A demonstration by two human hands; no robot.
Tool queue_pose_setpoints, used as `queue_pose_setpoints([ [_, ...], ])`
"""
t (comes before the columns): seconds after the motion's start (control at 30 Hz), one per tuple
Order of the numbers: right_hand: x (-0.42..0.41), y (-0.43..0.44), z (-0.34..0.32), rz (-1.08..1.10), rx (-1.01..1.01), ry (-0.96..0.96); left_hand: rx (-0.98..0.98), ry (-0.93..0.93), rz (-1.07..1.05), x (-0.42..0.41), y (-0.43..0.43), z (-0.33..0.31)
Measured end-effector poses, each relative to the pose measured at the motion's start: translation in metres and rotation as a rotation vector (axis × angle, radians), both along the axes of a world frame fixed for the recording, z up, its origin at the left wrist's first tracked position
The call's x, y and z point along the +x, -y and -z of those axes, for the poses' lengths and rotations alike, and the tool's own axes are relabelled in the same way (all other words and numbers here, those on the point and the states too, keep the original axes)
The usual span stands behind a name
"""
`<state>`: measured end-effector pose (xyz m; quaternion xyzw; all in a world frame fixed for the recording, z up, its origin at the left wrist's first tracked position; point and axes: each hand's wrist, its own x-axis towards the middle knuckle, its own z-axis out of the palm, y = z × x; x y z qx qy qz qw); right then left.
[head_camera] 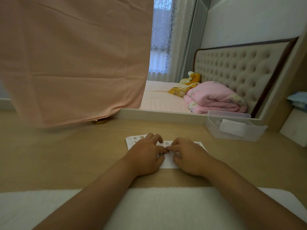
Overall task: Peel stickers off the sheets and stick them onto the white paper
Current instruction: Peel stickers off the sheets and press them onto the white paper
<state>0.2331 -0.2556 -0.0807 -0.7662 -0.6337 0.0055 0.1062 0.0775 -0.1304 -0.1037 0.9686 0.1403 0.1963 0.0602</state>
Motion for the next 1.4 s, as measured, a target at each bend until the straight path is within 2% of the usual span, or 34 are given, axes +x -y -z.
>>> queue_pose_setpoints([
  [0.2,-0.002,0.008,0.005,-0.047,-0.031,0.186,-0.054,-0.069,-0.080,0.001,0.004,-0.003],
  [0.33,-0.002,0.011,0.005,-0.049,-0.012,0.222,-0.070,-0.057,-0.116,0.002,0.008,-0.002],
  [0.43,0.002,0.012,0.005,-0.054,0.021,0.139,-0.065,-0.052,-0.119,0.003,0.008,-0.001],
  [0.57,0.010,0.014,0.010,-0.009,0.177,-0.073,-0.022,-0.060,-0.109,0.001,0.008,0.001],
  [0.73,0.011,0.012,0.013,-0.008,0.141,-0.019,0.026,-0.173,-0.085,0.000,0.010,0.000],
  [0.93,0.007,0.011,0.011,-0.051,0.080,0.071,-0.103,-0.006,-0.122,0.000,0.007,-0.002],
  [1.07,0.004,0.010,0.006,-0.063,0.022,0.133,-0.130,0.017,-0.195,0.000,0.006,-0.001],
  [1.27,0.003,0.013,0.005,-0.046,0.143,0.087,-0.223,0.060,-0.112,0.002,0.001,0.004],
  [1.4,-0.003,0.009,0.007,-0.040,0.199,0.043,-0.407,0.265,-0.052,0.004,0.001,-0.003],
])
